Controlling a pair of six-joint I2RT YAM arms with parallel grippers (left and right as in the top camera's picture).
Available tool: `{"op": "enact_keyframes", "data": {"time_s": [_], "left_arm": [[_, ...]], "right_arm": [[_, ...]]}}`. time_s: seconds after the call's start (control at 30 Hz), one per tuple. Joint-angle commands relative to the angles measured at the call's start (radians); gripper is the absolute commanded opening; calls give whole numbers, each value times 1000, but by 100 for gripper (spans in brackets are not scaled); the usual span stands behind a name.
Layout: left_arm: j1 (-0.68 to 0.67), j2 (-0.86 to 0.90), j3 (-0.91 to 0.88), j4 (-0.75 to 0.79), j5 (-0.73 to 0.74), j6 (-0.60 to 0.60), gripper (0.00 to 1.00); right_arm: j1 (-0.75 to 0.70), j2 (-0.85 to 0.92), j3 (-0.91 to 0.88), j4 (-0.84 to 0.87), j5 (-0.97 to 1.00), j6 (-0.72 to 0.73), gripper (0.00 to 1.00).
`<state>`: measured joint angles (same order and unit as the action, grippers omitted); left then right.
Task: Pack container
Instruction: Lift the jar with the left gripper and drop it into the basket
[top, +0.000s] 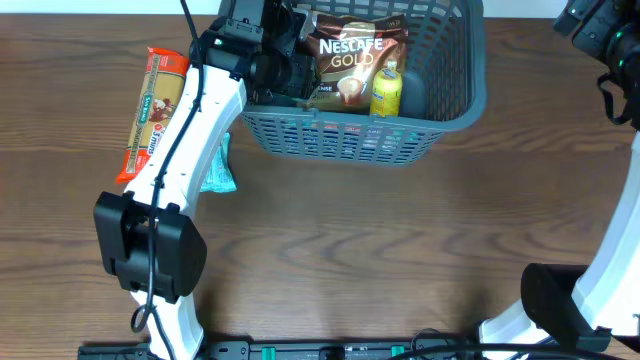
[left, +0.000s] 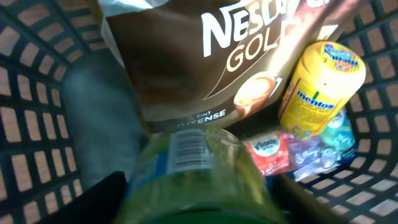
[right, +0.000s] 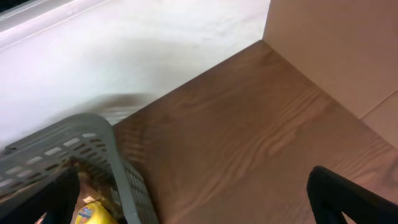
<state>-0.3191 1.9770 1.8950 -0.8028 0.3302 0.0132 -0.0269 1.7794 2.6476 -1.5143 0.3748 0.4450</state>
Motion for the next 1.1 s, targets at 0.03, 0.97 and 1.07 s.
{"op": "enact_keyframes", "data": {"time_s": [0.03, 0.97, 1.07], "left_arm": [[-3, 3, 21, 4, 2, 13, 99], [279, -319, 244, -311, -429, -327, 99], [378, -325, 243, -435, -428, -384, 99]], "right_arm": [[-6, 3, 1, -2, 10, 14, 99], [-6, 3, 1, -2, 10, 14, 99], [-6, 3, 1, -2, 10, 14, 99]]}}
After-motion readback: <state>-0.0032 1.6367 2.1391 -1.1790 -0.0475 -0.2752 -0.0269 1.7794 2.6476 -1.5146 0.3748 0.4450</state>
